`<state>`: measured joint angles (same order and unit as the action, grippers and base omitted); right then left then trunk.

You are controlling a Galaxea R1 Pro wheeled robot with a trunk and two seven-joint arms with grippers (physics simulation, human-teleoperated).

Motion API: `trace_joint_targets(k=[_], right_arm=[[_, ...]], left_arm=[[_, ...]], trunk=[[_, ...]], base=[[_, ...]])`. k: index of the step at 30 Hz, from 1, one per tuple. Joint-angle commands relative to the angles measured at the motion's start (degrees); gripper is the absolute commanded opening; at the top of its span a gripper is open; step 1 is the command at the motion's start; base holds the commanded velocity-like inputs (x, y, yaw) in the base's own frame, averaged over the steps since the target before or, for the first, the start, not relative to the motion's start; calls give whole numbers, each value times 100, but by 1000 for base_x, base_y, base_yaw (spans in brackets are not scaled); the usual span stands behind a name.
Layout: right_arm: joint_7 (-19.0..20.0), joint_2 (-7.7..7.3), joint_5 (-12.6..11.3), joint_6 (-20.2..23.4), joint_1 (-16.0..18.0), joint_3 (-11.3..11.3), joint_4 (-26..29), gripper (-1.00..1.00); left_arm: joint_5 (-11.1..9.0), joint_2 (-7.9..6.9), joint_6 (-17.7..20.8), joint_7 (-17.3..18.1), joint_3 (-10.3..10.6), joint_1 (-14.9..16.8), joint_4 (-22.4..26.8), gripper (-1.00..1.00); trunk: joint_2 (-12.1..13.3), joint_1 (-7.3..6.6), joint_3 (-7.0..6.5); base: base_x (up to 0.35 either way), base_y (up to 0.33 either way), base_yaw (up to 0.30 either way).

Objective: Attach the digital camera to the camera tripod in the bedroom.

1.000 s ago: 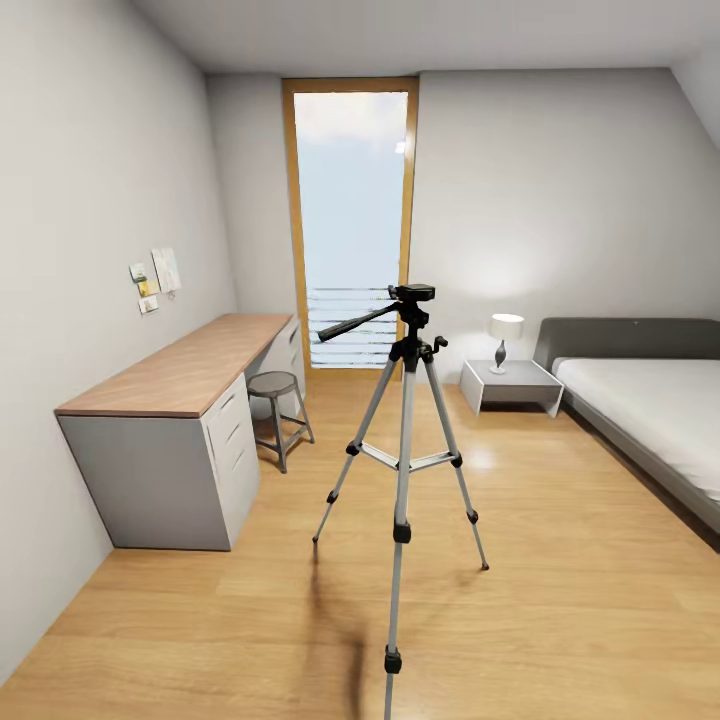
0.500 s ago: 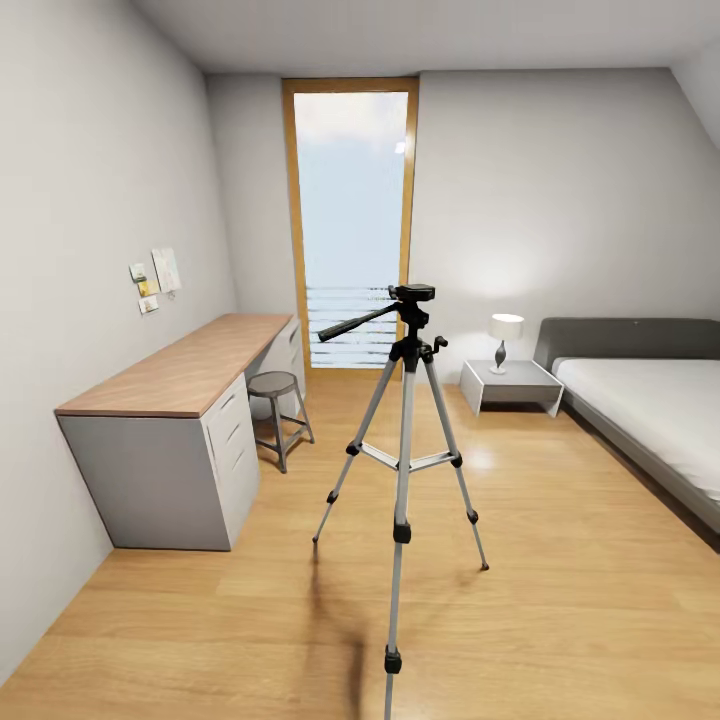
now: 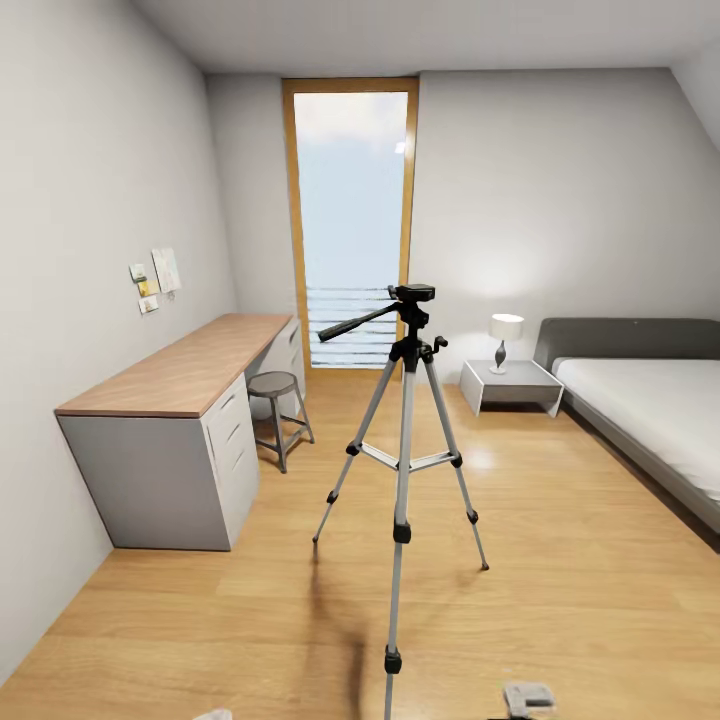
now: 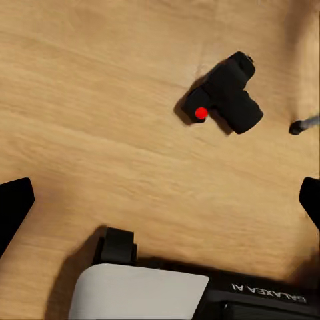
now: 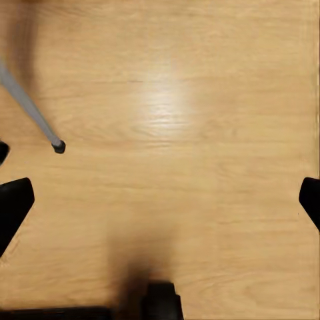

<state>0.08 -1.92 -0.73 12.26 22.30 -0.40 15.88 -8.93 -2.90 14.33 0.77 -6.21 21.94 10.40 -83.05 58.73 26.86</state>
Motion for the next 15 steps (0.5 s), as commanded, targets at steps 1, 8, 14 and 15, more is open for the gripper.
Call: trace_joint_targets(k=[1,8,14,15], right_arm=[[1,1,-10,60,51,-6,165,100],[3,-40,-17,1461,169,-33,2369,100],[5,-321,-287,2870,168,-232,4365,100],[4,-359,-359,3019,168,-269,4612,100]], left_arm=[[-59,4,97,9,-94,91,13,100],[-143,34,1089,7,-362,534,762,100],[-151,138,2164,-25,-774,327,2601,100],[-151,159,2314,-30,-851,261,2914,100]], trunk=[[-3,0,7],[-3,0,7],[-3,0,7],[-3,0,7]], base=[[0,0,0],[0,0,0],[0,0,0],[0,0,0]])
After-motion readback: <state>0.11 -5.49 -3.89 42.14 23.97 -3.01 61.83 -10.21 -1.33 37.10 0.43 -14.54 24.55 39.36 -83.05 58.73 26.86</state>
